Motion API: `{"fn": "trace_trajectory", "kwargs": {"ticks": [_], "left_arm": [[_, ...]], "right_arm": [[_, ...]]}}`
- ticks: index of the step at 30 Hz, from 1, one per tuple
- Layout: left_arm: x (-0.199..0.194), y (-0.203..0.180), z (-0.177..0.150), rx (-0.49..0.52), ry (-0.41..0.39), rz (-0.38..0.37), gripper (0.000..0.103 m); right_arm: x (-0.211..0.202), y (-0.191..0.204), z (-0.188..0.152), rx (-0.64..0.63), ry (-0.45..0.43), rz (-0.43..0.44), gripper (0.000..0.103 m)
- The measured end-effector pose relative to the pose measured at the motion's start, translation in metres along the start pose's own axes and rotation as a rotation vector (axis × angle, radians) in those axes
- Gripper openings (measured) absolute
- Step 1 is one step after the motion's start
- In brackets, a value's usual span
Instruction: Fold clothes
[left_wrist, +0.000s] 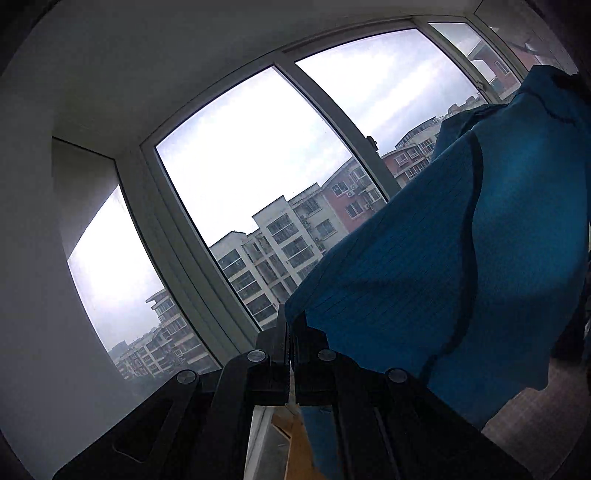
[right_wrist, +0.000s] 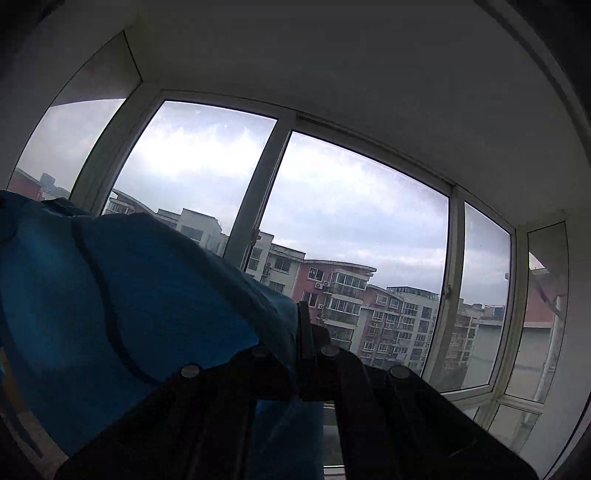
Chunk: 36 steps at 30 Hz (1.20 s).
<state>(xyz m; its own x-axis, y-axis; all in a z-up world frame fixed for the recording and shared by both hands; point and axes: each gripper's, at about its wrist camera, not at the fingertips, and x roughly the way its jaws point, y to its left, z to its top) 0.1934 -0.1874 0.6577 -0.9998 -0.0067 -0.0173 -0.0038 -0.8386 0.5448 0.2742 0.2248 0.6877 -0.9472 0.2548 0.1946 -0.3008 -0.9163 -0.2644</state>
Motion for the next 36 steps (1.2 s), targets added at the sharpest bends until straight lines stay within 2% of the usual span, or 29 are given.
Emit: {"fn": "trace_trajectory", "kwargs": {"ticks": [3,7,12,15,20,24,26,28,29,32,34,36], "left_arm": [[0.035,-0.016,-0.003,0.030,0.049,-0.013,0.001],[0.111,-0.057,-0.025,0.072,0.166,-0.055,0.001],[0.243,-0.132,-0.083,0.135,0.364,-0.114,0.001],[0.314,-0.183,-0.123,0.177,0.459,-0.134,0.001],[0.390,-0.252,-0.182,0.202,0.570,-0.197,0.001],[0.409,-0.290,-0.230,0.227,0.661,-0.249,0.001],[0.418,-0.309,-0.252,0.239,0.712,-0.275,0.005],[0.424,-0.323,-0.270,0.239,0.779,-0.306,0.016],[0.424,-0.328,-0.277,0.242,0.803,-0.320,0.017],[0.406,-0.331,-0.286,0.267,0.799,-0.344,0.017],[0.394,-0.319,-0.291,0.249,0.807,-0.351,0.020],[0.379,-0.305,-0.295,0.237,0.810,-0.352,0.020]], "right_arm": [[0.015,0.007,-0.016,-0.020,0.031,-0.018,0.000],[0.081,0.027,-0.067,-0.027,0.143,0.008,0.000],[0.185,0.060,-0.166,-0.041,0.354,0.050,0.000],[0.240,0.087,-0.235,-0.082,0.470,0.039,0.000],[0.304,0.116,-0.330,-0.119,0.612,0.023,0.000],[0.331,0.132,-0.384,-0.148,0.698,0.034,0.000],[0.339,0.141,-0.406,-0.173,0.743,0.039,0.000],[0.342,0.151,-0.428,-0.197,0.797,0.053,0.000],[0.342,0.156,-0.438,-0.205,0.827,0.064,0.000],[0.338,0.163,-0.464,-0.227,0.915,0.113,0.001],[0.334,0.165,-0.480,-0.240,0.973,0.152,0.003],[0.329,0.164,-0.492,-0.246,1.020,0.180,0.017]]}}
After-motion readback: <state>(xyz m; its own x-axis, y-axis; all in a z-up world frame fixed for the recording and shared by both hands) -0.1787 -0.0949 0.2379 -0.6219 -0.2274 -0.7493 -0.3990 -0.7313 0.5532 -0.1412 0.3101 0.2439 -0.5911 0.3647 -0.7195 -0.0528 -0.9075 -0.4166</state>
